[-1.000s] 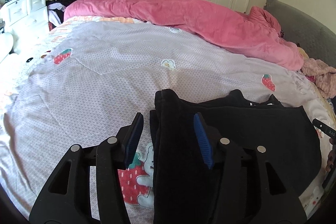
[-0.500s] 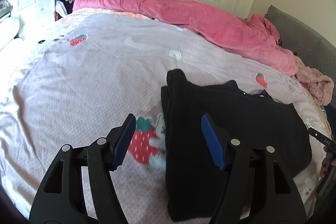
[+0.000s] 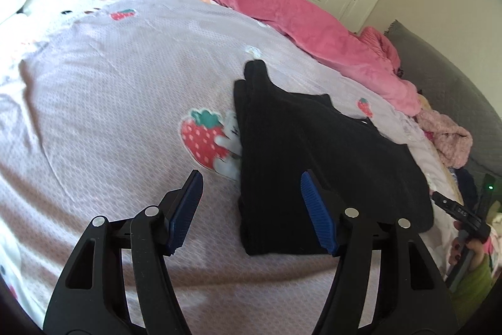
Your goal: Fold small clothes
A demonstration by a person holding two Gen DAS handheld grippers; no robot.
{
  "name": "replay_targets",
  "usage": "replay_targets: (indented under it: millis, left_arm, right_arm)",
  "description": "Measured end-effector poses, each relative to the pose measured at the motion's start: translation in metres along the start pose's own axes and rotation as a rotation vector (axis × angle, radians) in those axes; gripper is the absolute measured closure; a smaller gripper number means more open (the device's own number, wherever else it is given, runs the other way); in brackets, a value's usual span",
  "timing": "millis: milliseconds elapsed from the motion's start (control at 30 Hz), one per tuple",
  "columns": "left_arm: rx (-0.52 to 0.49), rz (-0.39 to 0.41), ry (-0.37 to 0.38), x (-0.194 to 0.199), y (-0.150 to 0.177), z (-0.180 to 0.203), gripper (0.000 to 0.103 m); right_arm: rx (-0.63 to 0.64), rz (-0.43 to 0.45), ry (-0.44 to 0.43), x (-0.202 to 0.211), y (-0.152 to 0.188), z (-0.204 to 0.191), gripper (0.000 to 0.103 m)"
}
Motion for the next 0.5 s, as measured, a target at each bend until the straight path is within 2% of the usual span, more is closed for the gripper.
replay_targets:
  millis: [233,367,433,500]
  left_arm:
    - [0.044,-0.051,0.045,-0.011,0.014,-0.001,0.046]
    - [0.028,-0.066,0.037,-0.019,0.018,0.004,0.048]
    - [0.019,-0.066,0.03,-0.021,0.019,0.005,0.064]
    - [0.011,-0.071,0.03,-0.024,0.02,0.007,0.072]
  right_arm:
    - [-0.014,-0.001,-0.01,0.007,0.01,0.001,0.042]
    - [-0.016,-0.014,-0.02,0.004,0.018,0.001,0.042]
    - [-0.027,-0.024,-0.034,0.0,0.022,0.002,0.042]
    - [-0.037,-0.034,-0.047,-0.003,0.023,0.002,0.043]
Point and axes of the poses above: each gripper's, at about its wrist camera, not at the fingertips, and x roughly against the way its jaws point, z to its right, y to its underside, the point moved 1 cm from there along -x, roughly the way its jaws point, and after that the axes turned 6 degrees about z, right-handed, at the moved point
